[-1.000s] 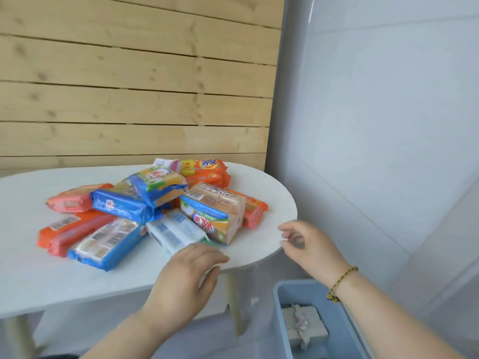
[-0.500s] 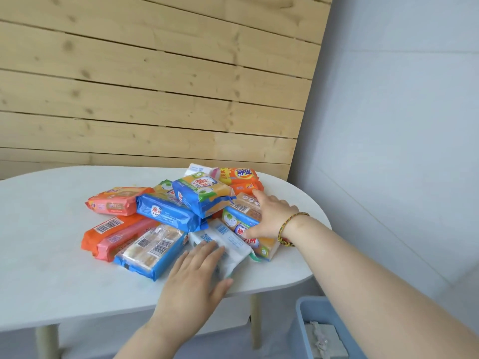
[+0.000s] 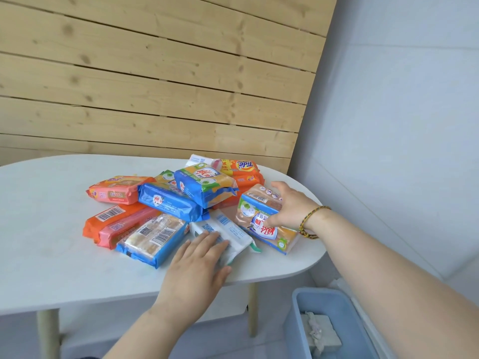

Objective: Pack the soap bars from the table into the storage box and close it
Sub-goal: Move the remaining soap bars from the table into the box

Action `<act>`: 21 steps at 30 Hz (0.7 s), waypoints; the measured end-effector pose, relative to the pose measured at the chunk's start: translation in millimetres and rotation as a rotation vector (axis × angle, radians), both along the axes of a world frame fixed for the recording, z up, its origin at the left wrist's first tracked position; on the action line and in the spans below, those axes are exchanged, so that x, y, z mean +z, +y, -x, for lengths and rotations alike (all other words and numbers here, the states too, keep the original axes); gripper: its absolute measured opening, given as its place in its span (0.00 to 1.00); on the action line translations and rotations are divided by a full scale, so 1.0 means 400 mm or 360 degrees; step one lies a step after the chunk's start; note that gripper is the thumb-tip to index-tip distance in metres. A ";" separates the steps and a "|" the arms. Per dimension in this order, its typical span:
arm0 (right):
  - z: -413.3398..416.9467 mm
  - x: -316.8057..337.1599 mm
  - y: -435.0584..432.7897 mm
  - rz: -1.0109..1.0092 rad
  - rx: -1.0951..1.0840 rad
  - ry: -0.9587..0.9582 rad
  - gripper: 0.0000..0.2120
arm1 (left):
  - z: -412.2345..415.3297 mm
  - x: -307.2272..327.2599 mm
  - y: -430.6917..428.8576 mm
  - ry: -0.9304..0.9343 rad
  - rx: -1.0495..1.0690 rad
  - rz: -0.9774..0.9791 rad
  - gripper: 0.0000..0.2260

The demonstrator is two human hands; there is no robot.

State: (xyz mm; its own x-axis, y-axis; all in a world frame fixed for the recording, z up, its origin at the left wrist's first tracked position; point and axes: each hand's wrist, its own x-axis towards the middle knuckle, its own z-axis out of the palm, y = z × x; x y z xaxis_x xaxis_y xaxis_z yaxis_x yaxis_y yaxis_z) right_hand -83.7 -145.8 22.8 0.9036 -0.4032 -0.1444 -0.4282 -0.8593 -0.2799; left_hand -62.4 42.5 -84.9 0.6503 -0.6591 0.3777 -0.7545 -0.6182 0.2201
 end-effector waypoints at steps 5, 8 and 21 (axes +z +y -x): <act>0.067 0.032 -0.032 -0.0102 -0.0024 -0.0130 0.43 | 0.021 0.016 -0.001 0.0021 -0.0063 0.0048 0.20; 0.123 0.054 -0.052 -0.0208 -0.0037 -0.0194 0.42 | 0.040 0.016 -0.006 -0.0020 -0.0140 0.0200 0.18; 0.423 -0.047 -0.260 -0.0184 -0.0212 -0.0144 0.41 | 0.209 -0.076 -0.243 0.0151 -0.0905 0.0168 0.15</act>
